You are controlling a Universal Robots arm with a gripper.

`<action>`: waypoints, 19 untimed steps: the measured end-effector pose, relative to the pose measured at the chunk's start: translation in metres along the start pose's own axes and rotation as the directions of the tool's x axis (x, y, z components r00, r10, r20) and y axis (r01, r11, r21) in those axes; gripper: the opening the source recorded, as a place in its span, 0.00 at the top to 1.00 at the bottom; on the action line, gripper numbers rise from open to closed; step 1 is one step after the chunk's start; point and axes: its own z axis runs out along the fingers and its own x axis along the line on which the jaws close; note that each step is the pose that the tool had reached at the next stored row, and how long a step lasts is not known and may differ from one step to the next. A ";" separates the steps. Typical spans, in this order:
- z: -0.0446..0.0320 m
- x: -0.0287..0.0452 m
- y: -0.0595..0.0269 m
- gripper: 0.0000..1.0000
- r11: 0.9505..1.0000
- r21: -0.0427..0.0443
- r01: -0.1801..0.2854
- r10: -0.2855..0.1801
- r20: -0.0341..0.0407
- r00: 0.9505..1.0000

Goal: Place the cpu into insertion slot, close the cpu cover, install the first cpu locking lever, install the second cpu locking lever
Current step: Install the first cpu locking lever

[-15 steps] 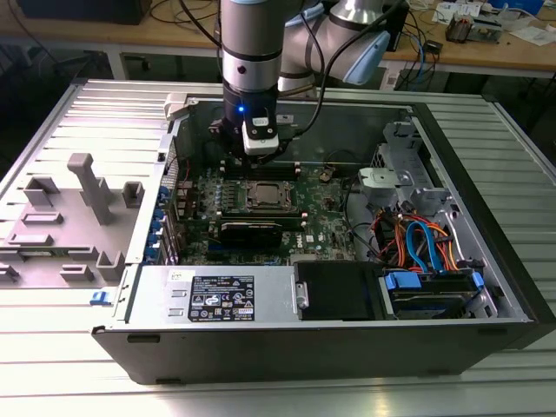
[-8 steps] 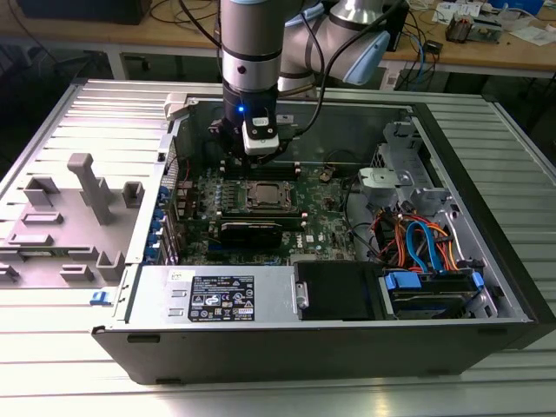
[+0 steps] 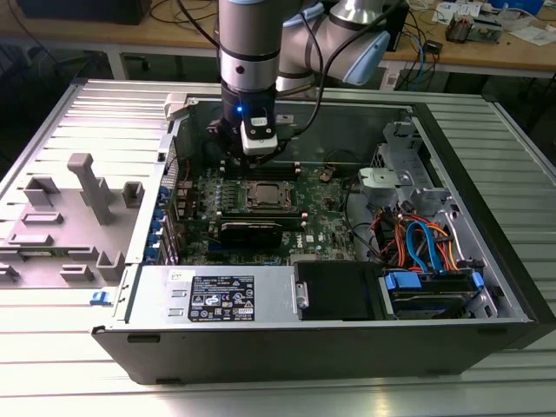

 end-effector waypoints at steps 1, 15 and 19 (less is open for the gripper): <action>-0.0001 0.0008 -0.0003 0.89 1.000 0.000 0.004 -0.004 0.000 1.000; 0.0010 0.0157 -0.0052 0.89 0.996 0.003 0.092 -0.092 -0.002 0.996; 0.0012 0.0163 -0.0053 0.89 0.994 0.003 0.107 -0.107 -0.002 0.994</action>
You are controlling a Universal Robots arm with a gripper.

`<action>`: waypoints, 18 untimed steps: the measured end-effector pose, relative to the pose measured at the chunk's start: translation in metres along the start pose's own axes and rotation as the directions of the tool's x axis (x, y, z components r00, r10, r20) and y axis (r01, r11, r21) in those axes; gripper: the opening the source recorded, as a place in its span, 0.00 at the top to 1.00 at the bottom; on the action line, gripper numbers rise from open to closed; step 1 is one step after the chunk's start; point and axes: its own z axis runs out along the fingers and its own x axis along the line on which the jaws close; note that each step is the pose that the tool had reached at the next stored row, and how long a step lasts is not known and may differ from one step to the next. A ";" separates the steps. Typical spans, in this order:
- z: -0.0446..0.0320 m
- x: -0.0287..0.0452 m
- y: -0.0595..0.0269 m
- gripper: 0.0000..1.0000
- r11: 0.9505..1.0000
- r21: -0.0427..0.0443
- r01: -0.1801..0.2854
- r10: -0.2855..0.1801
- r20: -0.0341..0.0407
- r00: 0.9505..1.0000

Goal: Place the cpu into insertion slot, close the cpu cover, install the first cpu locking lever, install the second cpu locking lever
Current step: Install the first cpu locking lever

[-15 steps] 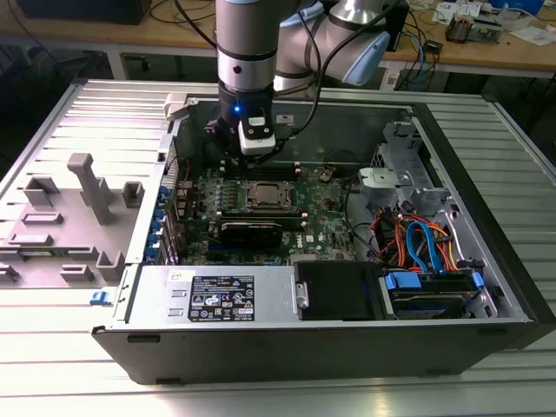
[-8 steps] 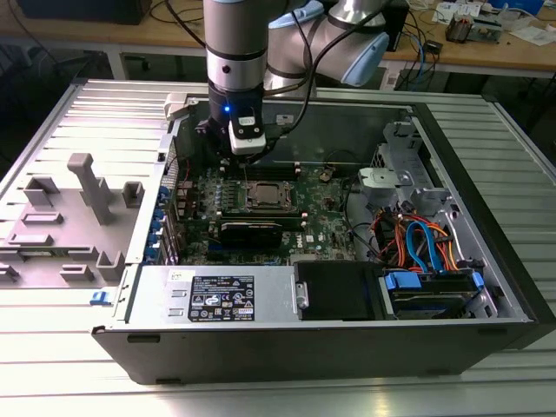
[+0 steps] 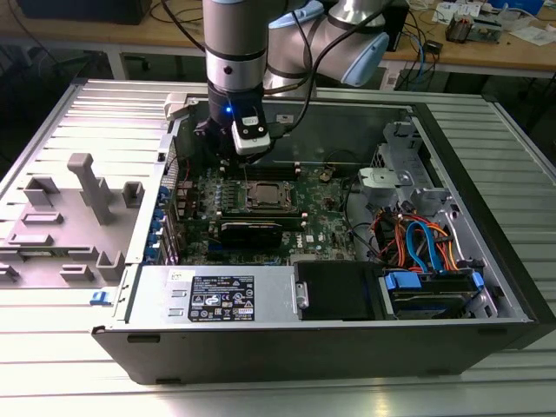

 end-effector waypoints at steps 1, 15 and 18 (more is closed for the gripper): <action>0.0000 0.0000 0.0000 0.89 1.000 0.000 0.000 0.000 0.000 1.000; -0.0045 0.0049 0.0020 0.89 0.998 0.002 0.067 -0.067 0.001 0.998; -0.0043 0.0058 0.0067 0.89 0.995 0.003 0.095 -0.095 0.001 0.995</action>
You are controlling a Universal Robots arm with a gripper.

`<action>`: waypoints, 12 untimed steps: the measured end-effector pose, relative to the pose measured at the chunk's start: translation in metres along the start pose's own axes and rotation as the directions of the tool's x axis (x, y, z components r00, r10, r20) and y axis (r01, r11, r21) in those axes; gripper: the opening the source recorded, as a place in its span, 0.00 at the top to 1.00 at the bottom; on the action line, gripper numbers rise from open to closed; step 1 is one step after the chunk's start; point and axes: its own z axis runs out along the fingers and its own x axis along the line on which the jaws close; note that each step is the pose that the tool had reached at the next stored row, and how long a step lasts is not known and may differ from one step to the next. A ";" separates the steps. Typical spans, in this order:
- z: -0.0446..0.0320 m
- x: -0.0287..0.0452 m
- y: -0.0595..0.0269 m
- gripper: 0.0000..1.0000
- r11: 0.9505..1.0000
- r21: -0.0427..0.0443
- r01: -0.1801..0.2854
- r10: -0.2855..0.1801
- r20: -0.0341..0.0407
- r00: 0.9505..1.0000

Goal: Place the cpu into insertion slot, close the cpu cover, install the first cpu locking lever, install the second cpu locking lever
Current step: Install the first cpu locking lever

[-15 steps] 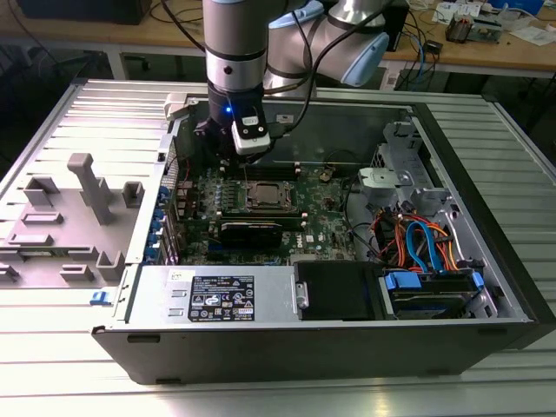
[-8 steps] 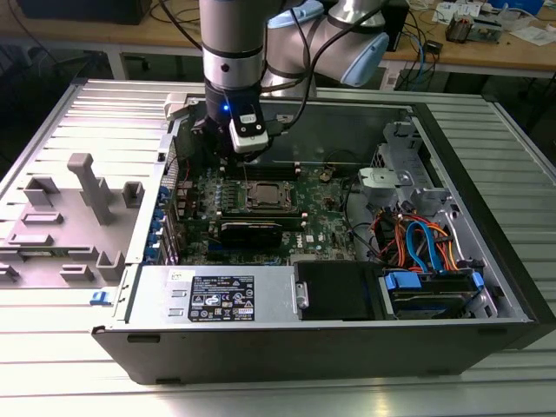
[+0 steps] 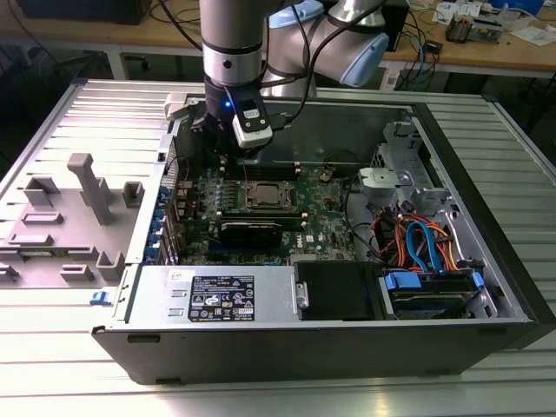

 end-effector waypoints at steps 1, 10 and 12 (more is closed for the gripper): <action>0.0000 0.0001 0.0009 0.89 1.000 0.000 0.005 -0.005 0.001 1.000; 0.0002 0.0075 0.0059 0.89 1.000 -0.008 0.019 -0.019 0.060 0.998; 0.0000 0.0083 0.0096 0.89 1.000 -0.008 0.023 -0.023 0.060 0.998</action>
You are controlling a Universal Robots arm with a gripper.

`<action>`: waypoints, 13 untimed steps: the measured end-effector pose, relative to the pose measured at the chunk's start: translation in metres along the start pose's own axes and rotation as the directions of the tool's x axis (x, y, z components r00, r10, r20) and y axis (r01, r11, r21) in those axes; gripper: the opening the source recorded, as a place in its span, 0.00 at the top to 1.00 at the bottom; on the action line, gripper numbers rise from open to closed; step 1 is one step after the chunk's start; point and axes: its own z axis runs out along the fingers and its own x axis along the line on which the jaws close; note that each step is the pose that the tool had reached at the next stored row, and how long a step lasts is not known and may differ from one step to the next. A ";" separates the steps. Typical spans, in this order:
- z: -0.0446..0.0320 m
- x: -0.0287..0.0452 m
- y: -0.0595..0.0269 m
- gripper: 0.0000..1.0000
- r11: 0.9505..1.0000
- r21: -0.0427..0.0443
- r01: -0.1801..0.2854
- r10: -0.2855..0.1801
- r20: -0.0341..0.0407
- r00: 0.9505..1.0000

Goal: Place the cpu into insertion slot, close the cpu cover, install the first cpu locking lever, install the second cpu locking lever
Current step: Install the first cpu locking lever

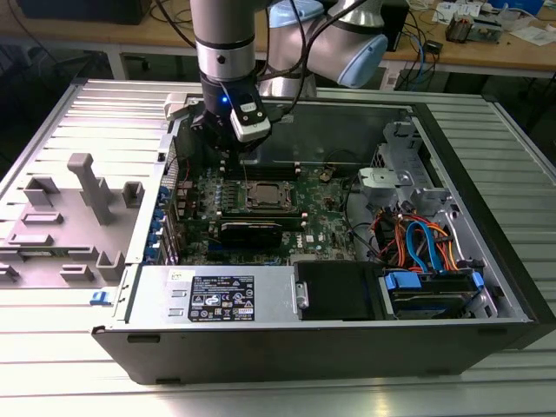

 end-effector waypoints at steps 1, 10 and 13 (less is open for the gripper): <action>-0.0001 0.0001 0.0014 0.89 1.000 0.000 0.006 -0.006 0.000 1.000; -0.0016 0.0009 0.0097 0.89 0.999 -0.001 0.050 -0.050 -0.001 0.999; -0.0020 0.0012 0.0132 0.89 0.998 -0.002 0.058 -0.058 -0.001 0.998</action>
